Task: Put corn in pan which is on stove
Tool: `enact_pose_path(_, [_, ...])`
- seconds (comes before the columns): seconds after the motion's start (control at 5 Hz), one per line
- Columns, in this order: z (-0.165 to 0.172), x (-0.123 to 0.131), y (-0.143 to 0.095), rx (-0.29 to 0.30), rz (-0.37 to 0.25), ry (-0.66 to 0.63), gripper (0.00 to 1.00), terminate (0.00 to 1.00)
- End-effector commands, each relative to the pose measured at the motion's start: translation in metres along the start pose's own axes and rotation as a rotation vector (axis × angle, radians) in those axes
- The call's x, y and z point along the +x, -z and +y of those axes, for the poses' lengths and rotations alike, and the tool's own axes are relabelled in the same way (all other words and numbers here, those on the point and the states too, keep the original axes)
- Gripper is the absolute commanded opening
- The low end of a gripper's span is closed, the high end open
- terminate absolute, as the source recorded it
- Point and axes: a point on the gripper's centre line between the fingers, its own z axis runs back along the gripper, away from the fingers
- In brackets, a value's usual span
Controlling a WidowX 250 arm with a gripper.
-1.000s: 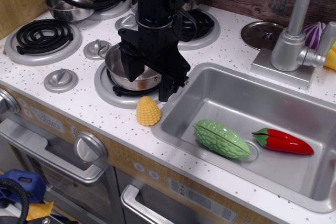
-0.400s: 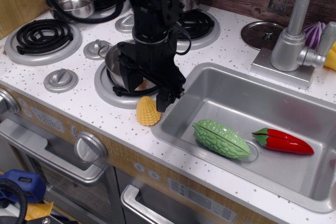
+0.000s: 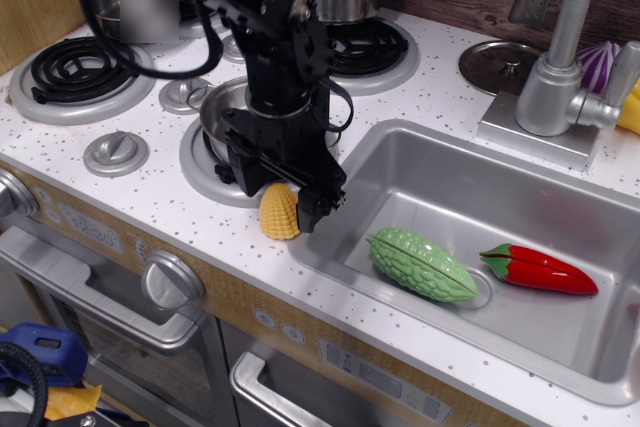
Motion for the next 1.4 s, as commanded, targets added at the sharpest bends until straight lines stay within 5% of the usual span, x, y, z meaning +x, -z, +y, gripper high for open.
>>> enact_pose_path(0.0, [0.003, 0.001, 0.007, 0.006, -0.064, -0.024, 1.0, 0.0])
enact_pose_path(0.2, [0.001, 0.002, 0.0, 0.018, -0.056, -0.025, 0.0, 0.0])
enact_pose_path(0.8, [0.013, 0.013, -0.069, 0.156, 0.061, 0.061, 0.0, 0.0])
enact_pose_path(1.2, [0.047, 0.048, -0.068, 0.114, 0.069, 0.195, 0.0, 0.0])
